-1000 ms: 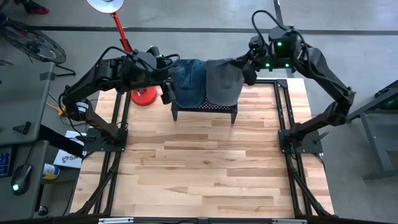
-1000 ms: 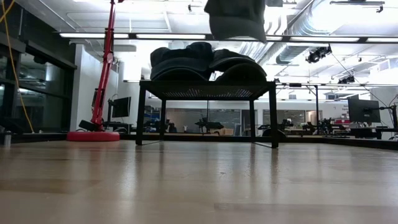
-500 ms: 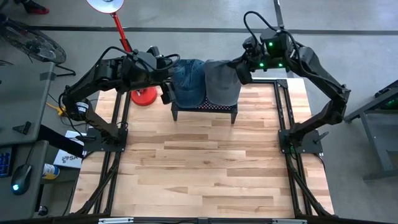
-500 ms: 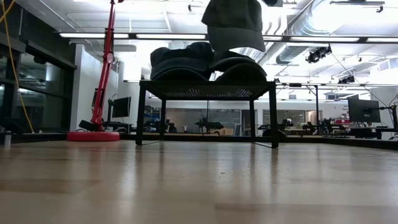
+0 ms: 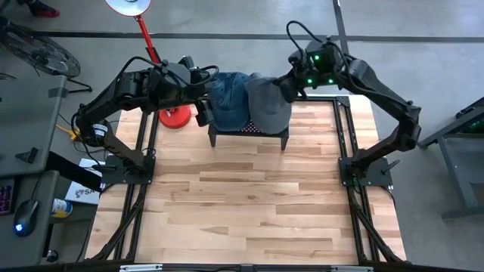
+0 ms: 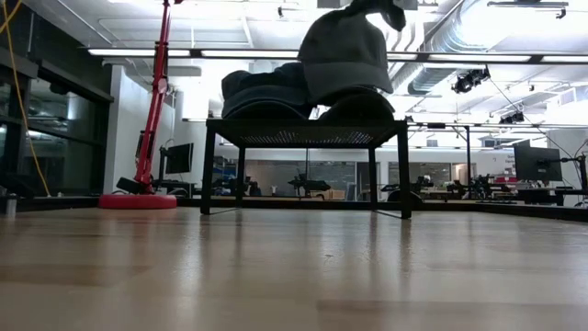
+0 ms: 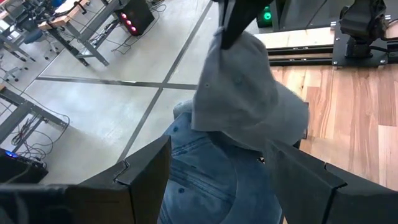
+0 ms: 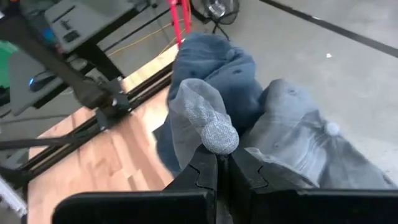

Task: Pick & Place hat
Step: Stack the gray cap on top of the gray cap on the shelf

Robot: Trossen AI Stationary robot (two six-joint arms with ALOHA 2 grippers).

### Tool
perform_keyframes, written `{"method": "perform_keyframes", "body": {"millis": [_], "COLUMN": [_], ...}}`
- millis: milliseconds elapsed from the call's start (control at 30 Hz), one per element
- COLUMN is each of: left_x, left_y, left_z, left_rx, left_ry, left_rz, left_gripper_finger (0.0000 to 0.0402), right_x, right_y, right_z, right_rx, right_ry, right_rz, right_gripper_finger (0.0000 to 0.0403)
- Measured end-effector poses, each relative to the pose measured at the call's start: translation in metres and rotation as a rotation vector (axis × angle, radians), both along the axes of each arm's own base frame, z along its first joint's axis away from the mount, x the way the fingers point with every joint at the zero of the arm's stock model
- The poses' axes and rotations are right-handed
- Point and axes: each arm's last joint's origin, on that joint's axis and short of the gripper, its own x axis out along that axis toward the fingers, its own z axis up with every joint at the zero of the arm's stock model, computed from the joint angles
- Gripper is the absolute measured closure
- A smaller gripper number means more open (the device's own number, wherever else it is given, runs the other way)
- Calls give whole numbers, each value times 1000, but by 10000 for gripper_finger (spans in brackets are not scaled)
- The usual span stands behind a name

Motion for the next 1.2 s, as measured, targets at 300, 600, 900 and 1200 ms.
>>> {"method": "perform_keyframes", "body": {"millis": [300, 600, 900, 1200], "left_x": [0, 0, 0, 0], "left_y": [0, 0, 0, 0], "left_z": [0, 0, 0, 0], "left_rx": [-12, -12, -13, -14], "left_ry": [-8, -8, -8, -9], "left_rz": [6, 6, 6, 6], "left_gripper_finger": [151, 151, 151, 151], "right_x": [-4, -11, 1, 13], "right_y": [-13, -21, -32, -44], "right_z": [1, -1, -16, -32], "right_rx": [-52, -89, -107, -150], "right_ry": [-20, 22, 94, 192], "right_rz": [-52, -56, -27, -88], "right_gripper_finger": [399, 399, 399, 399]}}
